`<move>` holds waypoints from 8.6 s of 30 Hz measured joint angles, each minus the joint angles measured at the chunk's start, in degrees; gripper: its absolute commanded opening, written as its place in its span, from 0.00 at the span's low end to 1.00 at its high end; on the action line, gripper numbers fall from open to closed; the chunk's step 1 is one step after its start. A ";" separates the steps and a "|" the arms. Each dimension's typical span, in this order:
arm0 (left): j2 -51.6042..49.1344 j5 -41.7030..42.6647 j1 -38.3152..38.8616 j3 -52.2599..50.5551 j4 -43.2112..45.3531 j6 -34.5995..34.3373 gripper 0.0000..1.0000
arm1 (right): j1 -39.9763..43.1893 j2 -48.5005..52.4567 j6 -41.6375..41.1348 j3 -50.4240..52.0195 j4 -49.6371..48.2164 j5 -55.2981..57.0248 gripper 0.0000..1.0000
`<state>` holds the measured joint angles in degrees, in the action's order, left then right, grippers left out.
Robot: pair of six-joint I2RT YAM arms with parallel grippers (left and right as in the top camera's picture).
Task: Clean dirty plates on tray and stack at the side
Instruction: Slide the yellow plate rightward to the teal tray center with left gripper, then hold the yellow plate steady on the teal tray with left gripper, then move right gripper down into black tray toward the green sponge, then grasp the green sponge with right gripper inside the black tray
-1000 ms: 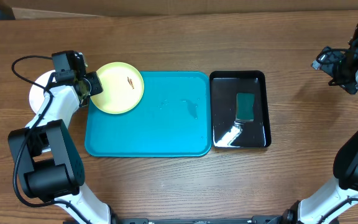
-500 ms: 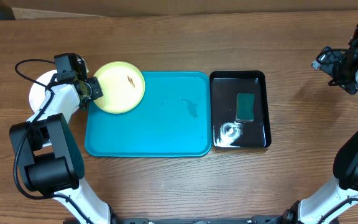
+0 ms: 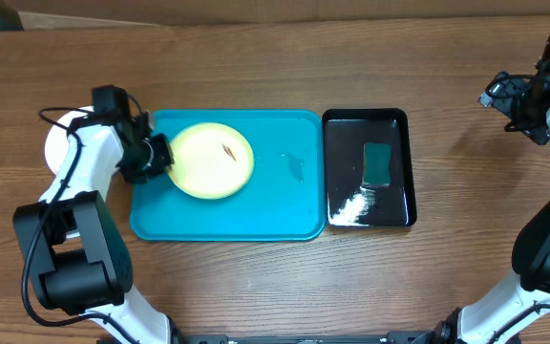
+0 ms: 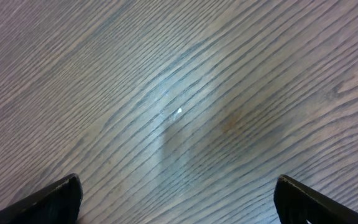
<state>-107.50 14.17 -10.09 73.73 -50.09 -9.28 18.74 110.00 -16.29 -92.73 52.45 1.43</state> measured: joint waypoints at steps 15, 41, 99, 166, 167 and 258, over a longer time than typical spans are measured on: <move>-0.02 -2.67 7.85 -0.24 -0.96 -1.53 0.36 | 0.00 0.00 0.00 0.00 0.02 0.02 1.00; 0.00 -5.99 10.91 -0.81 -7.17 -9.09 0.18 | 0.00 0.00 0.00 0.00 0.00 0.00 1.00; 0.00 -8.92 11.23 -2.54 -4.90 -18.18 0.23 | 0.00 0.00 0.02 0.00 0.00 0.00 1.00; 0.00 -9.14 11.26 -4.39 -0.02 -20.65 0.07 | 0.00 0.00 -0.02 0.00 0.02 0.02 1.00; 0.00 -9.14 11.26 -4.39 0.00 -20.65 0.07 | 0.00 0.00 0.00 0.00 0.04 0.02 1.00; 0.00 -9.31 11.61 -4.39 0.61 -20.63 0.04 | -35.71 0.11 2.82 19.17 -4.76 4.83 0.77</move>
<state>-107.50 4.86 1.52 69.34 -49.47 -29.91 -16.97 110.10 -13.47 -73.56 47.68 6.26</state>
